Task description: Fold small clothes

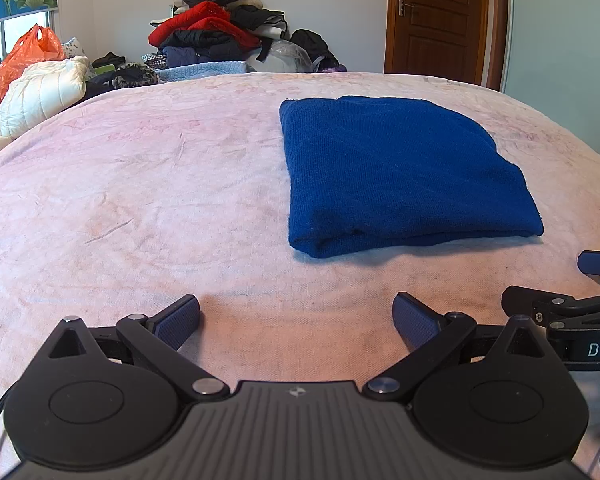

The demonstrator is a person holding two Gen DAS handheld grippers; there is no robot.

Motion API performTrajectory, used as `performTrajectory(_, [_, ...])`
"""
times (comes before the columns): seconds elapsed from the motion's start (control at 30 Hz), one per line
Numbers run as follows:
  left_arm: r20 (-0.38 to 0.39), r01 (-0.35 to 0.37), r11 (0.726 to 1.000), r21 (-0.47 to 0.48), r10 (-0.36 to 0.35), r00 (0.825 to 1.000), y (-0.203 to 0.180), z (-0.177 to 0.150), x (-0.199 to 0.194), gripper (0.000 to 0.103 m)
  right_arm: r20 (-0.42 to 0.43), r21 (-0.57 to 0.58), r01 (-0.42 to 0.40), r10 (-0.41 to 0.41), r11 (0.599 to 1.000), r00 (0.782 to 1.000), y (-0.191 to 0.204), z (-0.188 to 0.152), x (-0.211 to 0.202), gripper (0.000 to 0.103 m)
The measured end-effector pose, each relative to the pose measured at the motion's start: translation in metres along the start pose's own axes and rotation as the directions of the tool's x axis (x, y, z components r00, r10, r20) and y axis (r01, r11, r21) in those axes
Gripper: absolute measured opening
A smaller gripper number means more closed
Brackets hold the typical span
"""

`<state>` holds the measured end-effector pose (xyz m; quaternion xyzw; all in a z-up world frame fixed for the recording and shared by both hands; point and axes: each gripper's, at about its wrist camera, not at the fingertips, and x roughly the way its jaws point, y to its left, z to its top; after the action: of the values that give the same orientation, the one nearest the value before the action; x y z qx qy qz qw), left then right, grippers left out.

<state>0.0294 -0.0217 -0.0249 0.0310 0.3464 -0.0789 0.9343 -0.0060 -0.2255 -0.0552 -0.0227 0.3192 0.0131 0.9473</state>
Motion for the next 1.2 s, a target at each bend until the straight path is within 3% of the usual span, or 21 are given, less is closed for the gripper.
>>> performTrajectory(0.43, [-0.023, 0.008, 1.0, -0.008, -0.008, 1.0, -0.001, 0.011, -0.02, 0.103, -0.021, -0.001, 0.014, -0.014, 1.0, 1.0, 0.002, 0.003, -0.001, 0.103])
performTrajectory(0.6, [-0.028, 0.014, 1.0, -0.027, -0.015, 0.999, 0.003, 0.016, -0.033, 0.103, -0.033, 0.133, 0.011, -0.007, 0.991, 0.999, 0.002, 0.003, -0.023, 0.103])
performTrajectory(0.8, [-0.037, 0.001, 1.0, -0.024, -0.002, 0.999, 0.004, 0.015, -0.036, 0.103, -0.035, 0.089, 0.018, -0.015, 0.996, 0.999, 0.001, 0.006, -0.033, 0.103])
performTrajectory(1.2, [-0.046, -0.019, 1.0, -0.022, 0.018, 0.999, 0.006, 0.013, -0.034, 0.103, -0.009, 0.123, 0.009, -0.008, 0.992, 1.0, -0.006, 0.01, -0.037, 0.103])
